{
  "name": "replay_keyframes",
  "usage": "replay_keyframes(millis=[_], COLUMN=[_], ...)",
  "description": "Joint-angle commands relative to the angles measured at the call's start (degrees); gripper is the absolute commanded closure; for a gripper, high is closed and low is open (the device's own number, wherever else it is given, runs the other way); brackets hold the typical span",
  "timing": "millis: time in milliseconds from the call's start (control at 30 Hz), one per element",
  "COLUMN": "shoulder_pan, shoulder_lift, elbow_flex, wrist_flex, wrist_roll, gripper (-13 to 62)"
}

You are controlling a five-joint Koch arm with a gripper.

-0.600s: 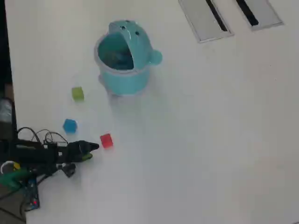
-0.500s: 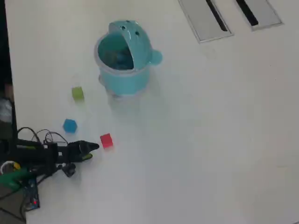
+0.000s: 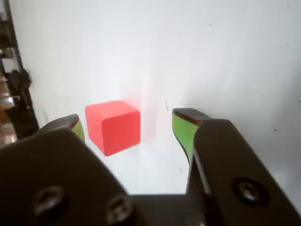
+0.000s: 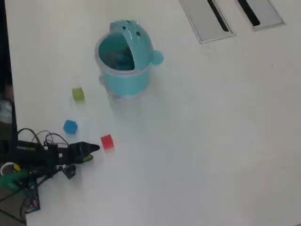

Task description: Grasp RGB lego blocks and put them in the bin one by one.

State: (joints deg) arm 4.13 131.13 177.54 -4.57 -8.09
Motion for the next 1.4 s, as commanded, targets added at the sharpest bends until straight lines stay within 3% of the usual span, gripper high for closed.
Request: replay_keyframes(millis=[0,333,500,967,1367], shoulder_pan=[0.0,-0.7,-0.7,-1.2,-11.8], shoulder_lift=[2.3,3.2,3.3,3.3,3.6], elbow_flex=[4.1,4.1,4.1,4.1,4.0], wrist_flex=[2.5,1.1,-10.5,-33.5,-49.7], wrist_roll=[-0.4,-0.7,-1.2,-14.9,-29.4], gripper=[15.4,15.6,16.0,16.5,16.5])
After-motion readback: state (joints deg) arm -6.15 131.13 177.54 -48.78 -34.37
